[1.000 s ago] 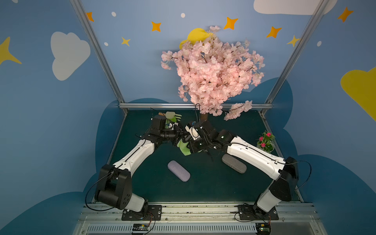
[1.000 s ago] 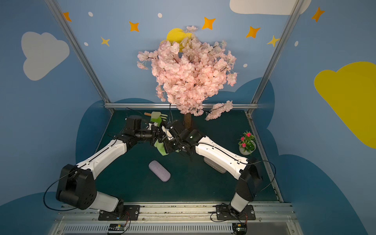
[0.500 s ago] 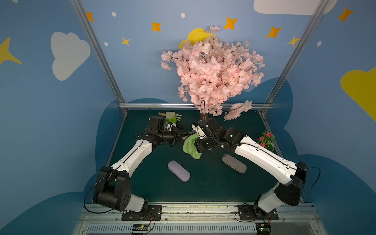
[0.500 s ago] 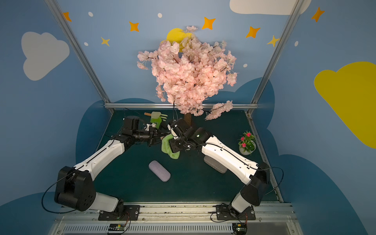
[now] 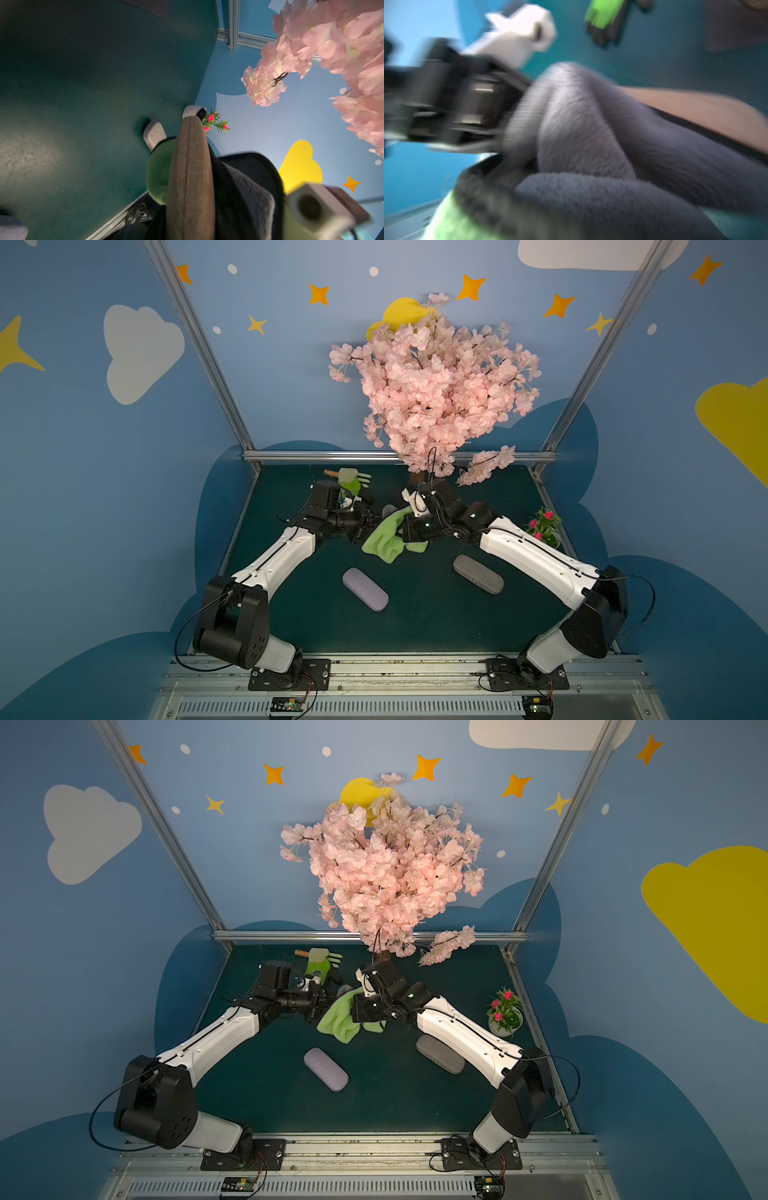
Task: Wipe the eyeglass case
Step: Wipe the dirt from the eyeglass case.
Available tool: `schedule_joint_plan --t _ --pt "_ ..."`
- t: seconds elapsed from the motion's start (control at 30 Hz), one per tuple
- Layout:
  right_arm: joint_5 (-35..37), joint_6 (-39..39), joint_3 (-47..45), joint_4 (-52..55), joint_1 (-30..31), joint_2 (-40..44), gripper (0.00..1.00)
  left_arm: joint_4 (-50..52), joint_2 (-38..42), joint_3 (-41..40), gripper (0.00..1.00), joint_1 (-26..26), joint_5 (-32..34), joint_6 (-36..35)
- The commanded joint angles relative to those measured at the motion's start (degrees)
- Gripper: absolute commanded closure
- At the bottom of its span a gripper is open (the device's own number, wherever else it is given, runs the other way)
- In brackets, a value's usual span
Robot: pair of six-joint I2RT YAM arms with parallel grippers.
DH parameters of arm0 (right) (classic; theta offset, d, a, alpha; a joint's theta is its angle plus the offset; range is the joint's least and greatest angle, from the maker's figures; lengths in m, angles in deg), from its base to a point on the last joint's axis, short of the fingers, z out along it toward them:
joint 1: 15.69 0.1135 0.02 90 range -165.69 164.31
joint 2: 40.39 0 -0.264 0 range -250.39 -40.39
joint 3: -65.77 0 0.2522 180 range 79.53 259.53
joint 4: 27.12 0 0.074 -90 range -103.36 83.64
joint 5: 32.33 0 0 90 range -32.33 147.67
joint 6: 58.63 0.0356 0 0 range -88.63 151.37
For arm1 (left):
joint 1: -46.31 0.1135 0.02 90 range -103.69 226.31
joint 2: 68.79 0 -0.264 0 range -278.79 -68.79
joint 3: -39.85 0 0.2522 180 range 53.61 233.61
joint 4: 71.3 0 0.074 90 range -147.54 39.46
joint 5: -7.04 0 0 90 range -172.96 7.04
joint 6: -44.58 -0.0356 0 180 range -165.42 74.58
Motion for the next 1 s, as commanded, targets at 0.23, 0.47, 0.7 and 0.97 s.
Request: schedule_joint_plan --t 0.23,0.47,0.7,0.97 --pt "2.76 -3.70 5.05 6.60 -1.29 5.49 1.00 -0.33 3.80 -0.01 0.97 0.37 -3.62 -8.96" --pt "-9.27 7.96 7.04 -11.11 0.84 3.14 1.00 -9.19 4.55 -1.50 0.97 -3.54 -0.50 -15.42" --pt "-16.69 20.99 -6.80 -20.18 -6.52 2.57 1.00 -26.58 10.99 -9.14 0.97 -3.53 1.77 -17.76" --pt "-7.18 9.43 -10.57 -2.56 -16.39 7.94 1.00 -28.09 13.12 -10.45 0.97 -2.10 -0.93 -17.31"
